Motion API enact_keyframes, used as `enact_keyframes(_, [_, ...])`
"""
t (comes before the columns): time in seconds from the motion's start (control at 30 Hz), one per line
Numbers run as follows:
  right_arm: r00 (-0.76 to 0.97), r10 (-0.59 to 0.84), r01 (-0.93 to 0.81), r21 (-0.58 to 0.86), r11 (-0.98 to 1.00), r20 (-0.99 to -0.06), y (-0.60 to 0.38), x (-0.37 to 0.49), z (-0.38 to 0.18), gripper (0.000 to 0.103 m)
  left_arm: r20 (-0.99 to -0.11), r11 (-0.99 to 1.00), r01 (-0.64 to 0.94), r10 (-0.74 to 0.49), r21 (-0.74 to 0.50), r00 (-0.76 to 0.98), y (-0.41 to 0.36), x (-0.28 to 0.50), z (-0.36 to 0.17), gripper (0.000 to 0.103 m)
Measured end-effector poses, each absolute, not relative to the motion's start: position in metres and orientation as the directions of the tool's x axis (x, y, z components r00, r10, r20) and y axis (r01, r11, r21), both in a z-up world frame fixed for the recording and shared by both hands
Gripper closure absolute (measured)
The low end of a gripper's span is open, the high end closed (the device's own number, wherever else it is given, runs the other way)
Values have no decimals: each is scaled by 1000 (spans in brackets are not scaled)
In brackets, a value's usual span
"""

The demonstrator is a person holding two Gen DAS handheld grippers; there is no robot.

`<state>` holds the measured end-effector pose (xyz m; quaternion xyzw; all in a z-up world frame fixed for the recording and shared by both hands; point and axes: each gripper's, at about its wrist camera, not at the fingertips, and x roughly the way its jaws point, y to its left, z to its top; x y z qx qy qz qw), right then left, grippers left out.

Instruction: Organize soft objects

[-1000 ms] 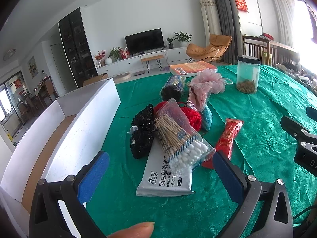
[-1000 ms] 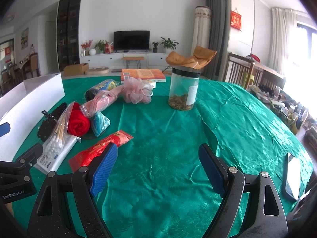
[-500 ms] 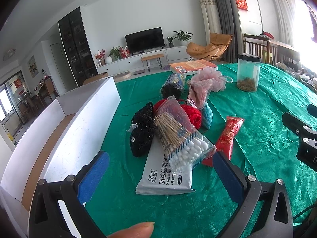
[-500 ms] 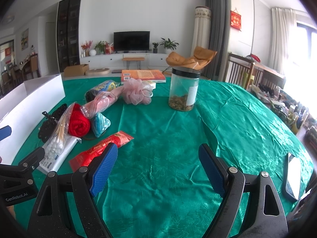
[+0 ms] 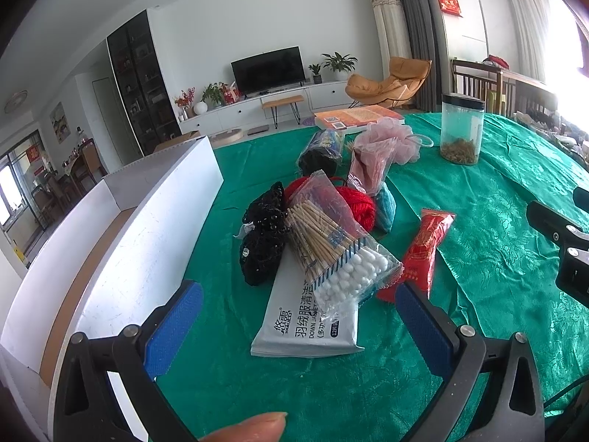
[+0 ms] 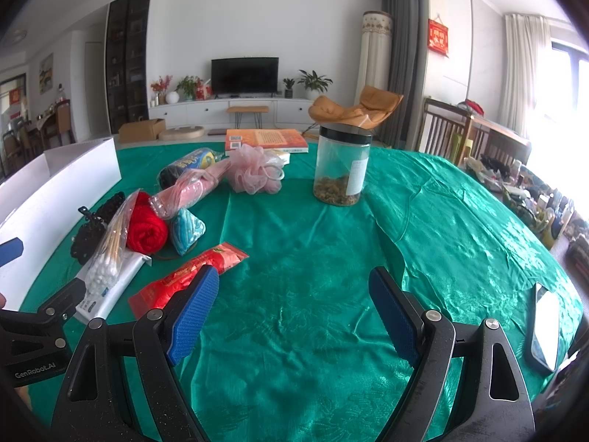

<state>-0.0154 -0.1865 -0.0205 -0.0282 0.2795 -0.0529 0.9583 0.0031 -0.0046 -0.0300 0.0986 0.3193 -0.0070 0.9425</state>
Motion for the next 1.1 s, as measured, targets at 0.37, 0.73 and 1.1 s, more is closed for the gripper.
enact_keyframes(0.37, [837, -116, 85, -82, 993, -534, -185, -14, -23, 17, -609, 981, 73, 53, 180, 792, -3, 5, -31, 0])
enact_keyframes(0.73, [838, -115, 86, -79, 993, -534, -186, -14, -23, 17, -625, 982, 69, 58, 177, 778, -3, 8, -34, 0])
enact_keyframes(1.1, [833, -116, 85, -81, 993, -541, -185, -11, -25, 17, -636, 984, 63, 59, 168, 769, 5, 7, -36, 0])
